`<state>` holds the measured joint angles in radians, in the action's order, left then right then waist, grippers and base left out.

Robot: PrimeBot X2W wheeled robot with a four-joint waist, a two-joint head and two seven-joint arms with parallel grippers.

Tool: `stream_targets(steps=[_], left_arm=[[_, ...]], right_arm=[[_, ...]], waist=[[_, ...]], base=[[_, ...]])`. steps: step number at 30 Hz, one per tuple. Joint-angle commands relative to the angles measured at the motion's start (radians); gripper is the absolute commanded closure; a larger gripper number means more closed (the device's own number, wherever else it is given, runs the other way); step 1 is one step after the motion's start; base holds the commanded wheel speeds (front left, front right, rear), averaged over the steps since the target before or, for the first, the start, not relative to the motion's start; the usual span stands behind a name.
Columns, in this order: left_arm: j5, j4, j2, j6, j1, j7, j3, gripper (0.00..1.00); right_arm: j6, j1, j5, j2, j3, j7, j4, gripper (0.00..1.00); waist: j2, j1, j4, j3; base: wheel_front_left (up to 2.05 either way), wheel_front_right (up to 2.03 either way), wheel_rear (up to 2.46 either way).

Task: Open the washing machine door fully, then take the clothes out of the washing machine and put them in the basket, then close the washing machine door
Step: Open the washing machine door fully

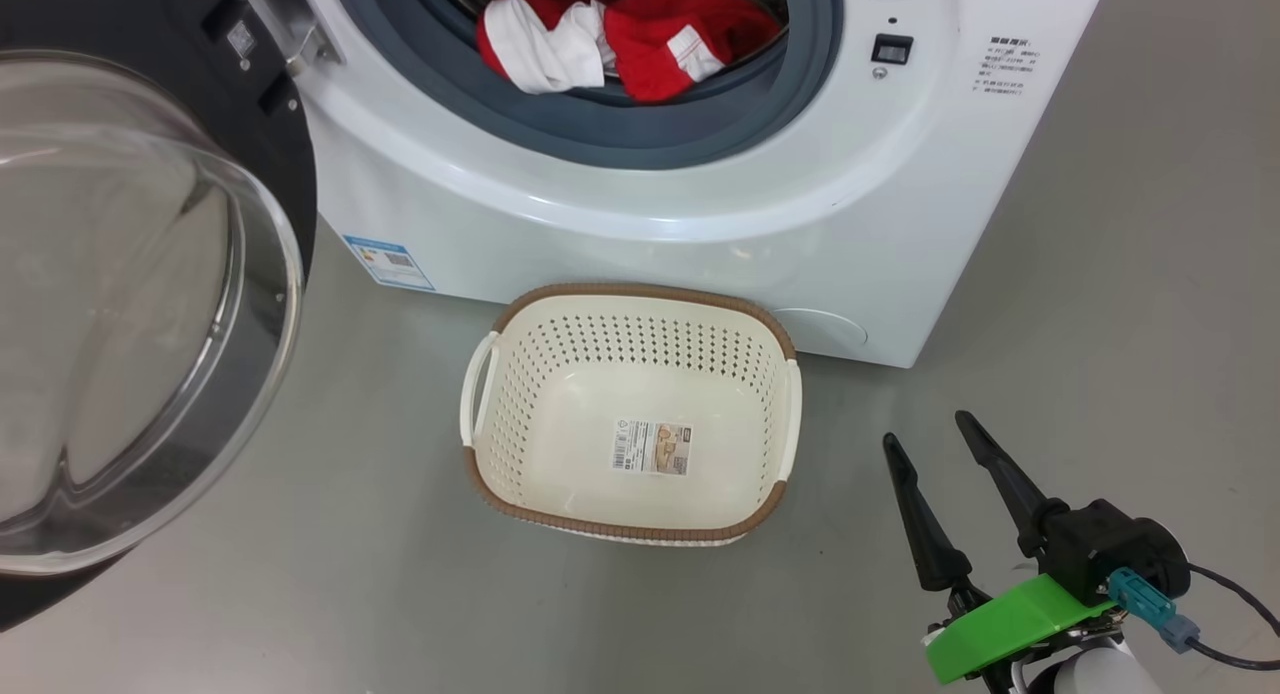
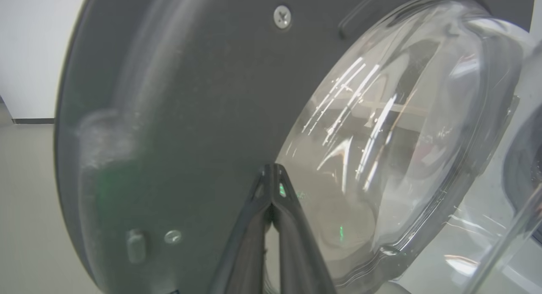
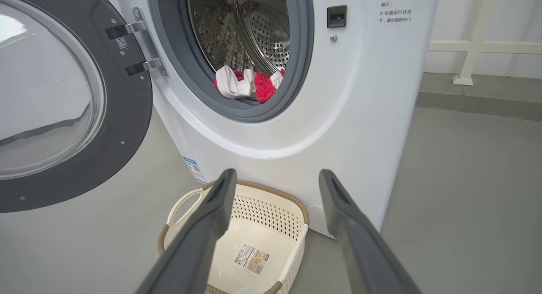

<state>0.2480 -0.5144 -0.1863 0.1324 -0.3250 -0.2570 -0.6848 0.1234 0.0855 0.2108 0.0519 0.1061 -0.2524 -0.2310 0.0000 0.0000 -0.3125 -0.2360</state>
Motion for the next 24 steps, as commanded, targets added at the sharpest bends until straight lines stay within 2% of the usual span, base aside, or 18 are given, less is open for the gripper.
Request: stream_targets(steps=[1, 14, 18, 24], left_arm=[[0.002, 0.010, -0.068, -0.002, -0.024, -0.005, -0.031, 1.00], [0.007, -0.021, -0.096, -0.002, -0.001, -0.005, -0.024, 1.00], [0.019, 0.017, -0.076, -0.002, 0.058, -0.005, -0.007, 1.00], [0.040, 0.102, -0.027, -0.002, 0.146, -0.005, 0.073, 1.00]], right_arm=[[0.007, 0.027, -0.014, -0.002, 0.020, -0.009, 0.026, 0.00], [0.007, 0.015, -0.001, -0.002, 0.036, -0.009, 0.012, 0.00], [0.007, 0.009, 0.009, -0.002, 0.042, -0.009, 0.010, 0.00], [0.007, -0.012, 0.029, -0.002, 0.038, -0.009, 0.011, 0.00]], waist=[[0.0000, 0.0000, 0.001, -0.005], [0.0000, 0.0000, 0.015, 0.057], [0.0000, 0.0000, 0.023, 0.093], [0.0000, 0.0000, 0.024, 0.139]], base=[[0.00, 0.00, 0.00], [0.00, 0.00, 0.00], [0.00, 0.00, 0.00], [0.00, 0.00, 0.00]])
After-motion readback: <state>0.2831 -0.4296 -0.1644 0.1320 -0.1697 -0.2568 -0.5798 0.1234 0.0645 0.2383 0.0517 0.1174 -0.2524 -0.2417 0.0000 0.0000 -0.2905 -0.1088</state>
